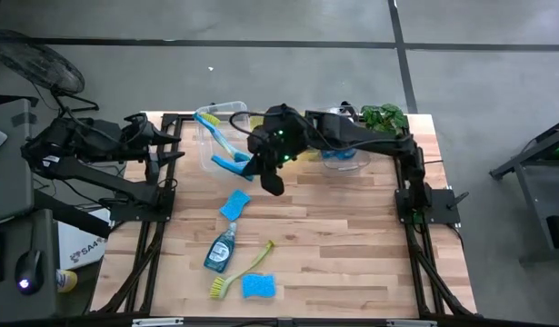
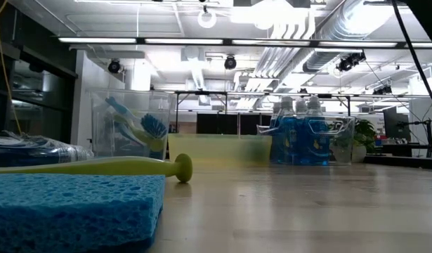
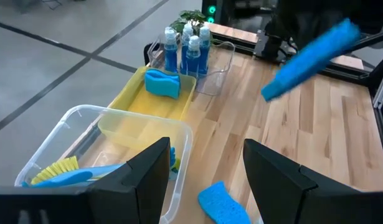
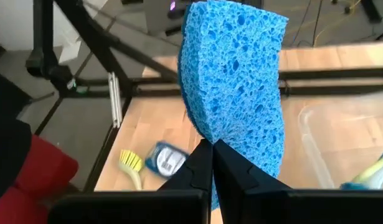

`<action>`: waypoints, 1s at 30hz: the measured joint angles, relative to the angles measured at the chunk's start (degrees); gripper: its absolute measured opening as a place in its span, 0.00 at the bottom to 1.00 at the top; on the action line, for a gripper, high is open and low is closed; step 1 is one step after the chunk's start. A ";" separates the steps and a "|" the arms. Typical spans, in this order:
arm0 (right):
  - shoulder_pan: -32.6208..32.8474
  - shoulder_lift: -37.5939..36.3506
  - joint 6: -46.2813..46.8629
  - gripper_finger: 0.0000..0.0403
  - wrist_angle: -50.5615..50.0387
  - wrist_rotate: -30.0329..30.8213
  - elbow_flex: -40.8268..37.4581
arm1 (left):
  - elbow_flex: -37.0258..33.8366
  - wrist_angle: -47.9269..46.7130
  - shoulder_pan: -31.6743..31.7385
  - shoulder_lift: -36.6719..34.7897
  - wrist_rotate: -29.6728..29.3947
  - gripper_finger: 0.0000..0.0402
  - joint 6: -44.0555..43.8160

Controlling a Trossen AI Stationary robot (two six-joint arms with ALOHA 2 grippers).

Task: Pick & Place Kitchen Sink Supplies
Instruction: Put the blue sponge into the yellow bin

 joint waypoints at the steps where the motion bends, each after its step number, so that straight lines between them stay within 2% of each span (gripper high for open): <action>1: 0.20 0.02 -0.27 0.00 -1.18 0.32 0.00 | 0.00 0.22 0.01 0.05 0.00 0.50 -0.16; 4: 0.46 0.13 -1.12 0.00 -4.28 1.02 -0.17 | 0.00 0.10 0.01 0.09 -0.05 0.50 -1.01; 7: 0.63 -1.19 -0.91 0.00 0.47 -0.08 -5.96 | 0.00 0.16 0.00 0.14 -0.05 0.50 -1.06; 11: 0.74 -5.77 5.23 0.00 19.22 -3.22 -25.89 | 0.00 0.22 0.00 0.14 -0.10 0.50 -2.00; 15: 0.19 -15.30 13.49 0.00 41.70 -2.15 -48.30 | 0.00 0.17 0.00 0.16 -0.44 0.50 -2.79; 18: -0.64 -24.20 17.55 0.00 53.58 2.68 -61.97 | 0.00 0.13 0.00 0.16 -1.37 0.50 -2.96; 22: -1.23 -35.76 19.44 0.00 56.90 13.86 -73.20 | 0.00 0.10 0.00 0.16 -4.55 0.50 -3.72; 26: -1.31 -44.32 21.50 0.00 56.94 27.43 -77.57 | 0.00 0.13 0.02 0.16 -9.09 0.50 -4.62; 30: -1.99 -47.40 23.31 0.00 56.35 37.19 -77.99 | 0.00 0.17 0.00 0.16 -12.32 0.50 -6.79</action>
